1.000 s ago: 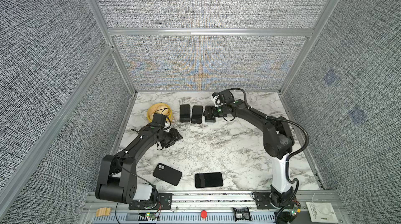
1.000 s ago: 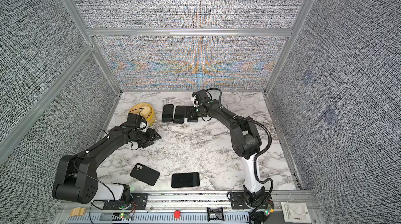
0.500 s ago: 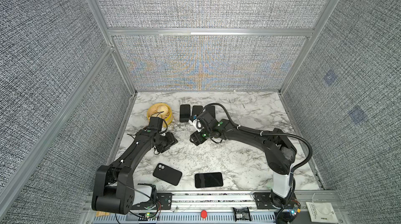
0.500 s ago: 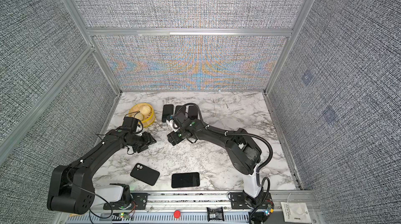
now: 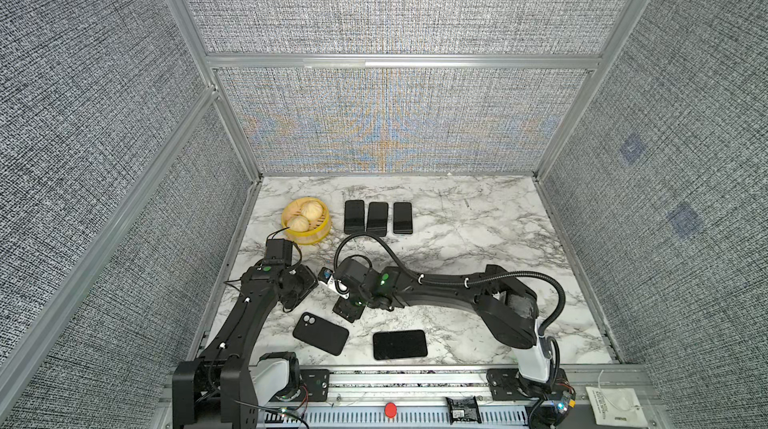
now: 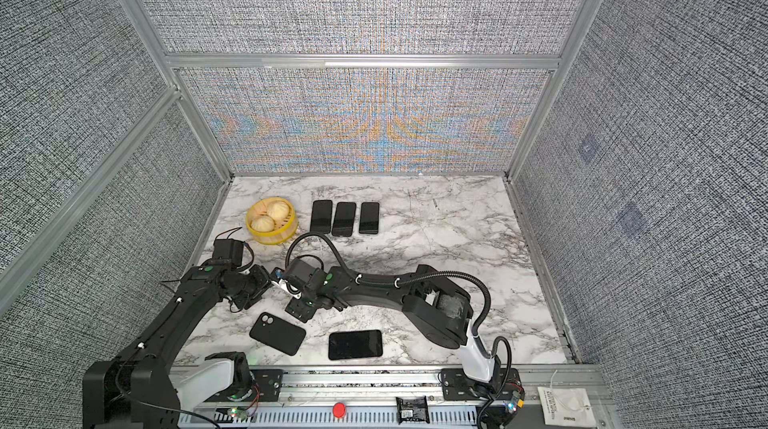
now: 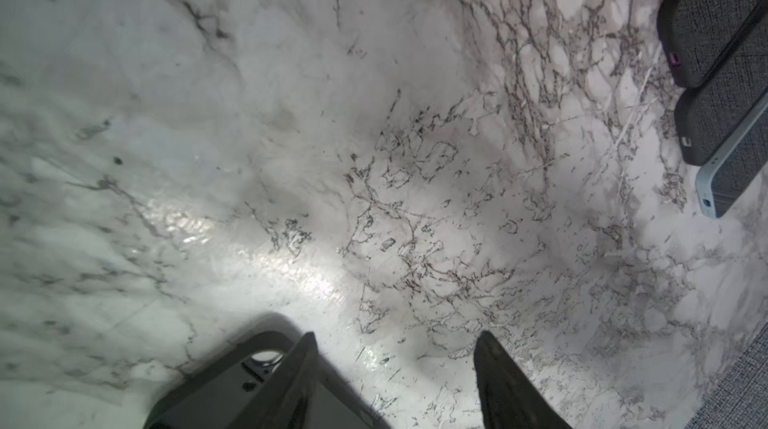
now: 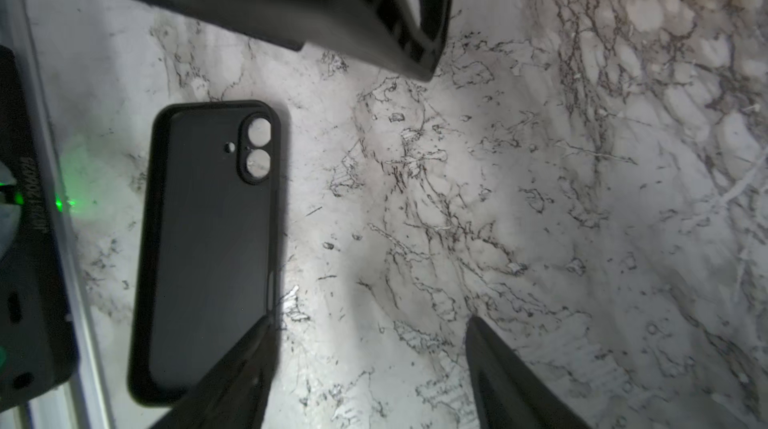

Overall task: Put the phone into the phone case
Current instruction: 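Swing the right gripper toward the black phone nearer the robot while left lowers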

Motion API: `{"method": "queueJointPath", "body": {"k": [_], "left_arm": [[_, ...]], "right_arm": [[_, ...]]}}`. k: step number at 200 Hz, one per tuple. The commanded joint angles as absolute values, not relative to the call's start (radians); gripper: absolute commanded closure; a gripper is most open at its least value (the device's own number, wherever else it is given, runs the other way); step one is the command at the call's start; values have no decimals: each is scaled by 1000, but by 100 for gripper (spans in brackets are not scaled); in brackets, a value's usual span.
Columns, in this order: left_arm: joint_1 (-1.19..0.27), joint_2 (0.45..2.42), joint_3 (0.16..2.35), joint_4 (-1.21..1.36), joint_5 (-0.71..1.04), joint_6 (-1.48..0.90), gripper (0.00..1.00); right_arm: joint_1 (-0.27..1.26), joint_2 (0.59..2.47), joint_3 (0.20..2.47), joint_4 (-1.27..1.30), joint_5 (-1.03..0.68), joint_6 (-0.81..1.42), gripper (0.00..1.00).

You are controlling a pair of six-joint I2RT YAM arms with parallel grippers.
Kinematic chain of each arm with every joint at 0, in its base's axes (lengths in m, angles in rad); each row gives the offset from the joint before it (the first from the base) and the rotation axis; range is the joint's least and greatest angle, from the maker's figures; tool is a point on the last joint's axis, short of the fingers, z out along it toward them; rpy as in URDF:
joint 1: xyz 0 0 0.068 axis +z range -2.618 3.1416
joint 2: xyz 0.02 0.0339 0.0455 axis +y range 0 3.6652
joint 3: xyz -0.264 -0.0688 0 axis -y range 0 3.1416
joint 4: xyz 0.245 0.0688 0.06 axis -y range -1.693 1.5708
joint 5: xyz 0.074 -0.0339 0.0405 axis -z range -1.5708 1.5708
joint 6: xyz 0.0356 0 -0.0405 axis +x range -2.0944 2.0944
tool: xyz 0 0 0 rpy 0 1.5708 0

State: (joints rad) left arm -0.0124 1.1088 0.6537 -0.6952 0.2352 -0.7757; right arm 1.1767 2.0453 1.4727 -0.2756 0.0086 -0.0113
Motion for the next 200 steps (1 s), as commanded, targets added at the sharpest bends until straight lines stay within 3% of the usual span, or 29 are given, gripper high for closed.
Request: {"method": "queueJointPath", "body": {"k": [1, 51, 124, 200], "left_arm": [[-4, 1104, 644, -670, 215, -782, 39], [-2, 1117, 653, -678, 224, -783, 39], [-2, 1175, 659, -635, 372, -758, 41], [-2, 1204, 693, -641, 360, -738, 41]], "right_arm": [[1182, 2040, 1442, -185, 87, -60, 25], [1183, 2084, 1479, -209, 116, -11, 28], [1180, 2150, 1560, -254, 111, -20, 28], [1193, 2143, 1527, -217, 39, -40, 31]]}}
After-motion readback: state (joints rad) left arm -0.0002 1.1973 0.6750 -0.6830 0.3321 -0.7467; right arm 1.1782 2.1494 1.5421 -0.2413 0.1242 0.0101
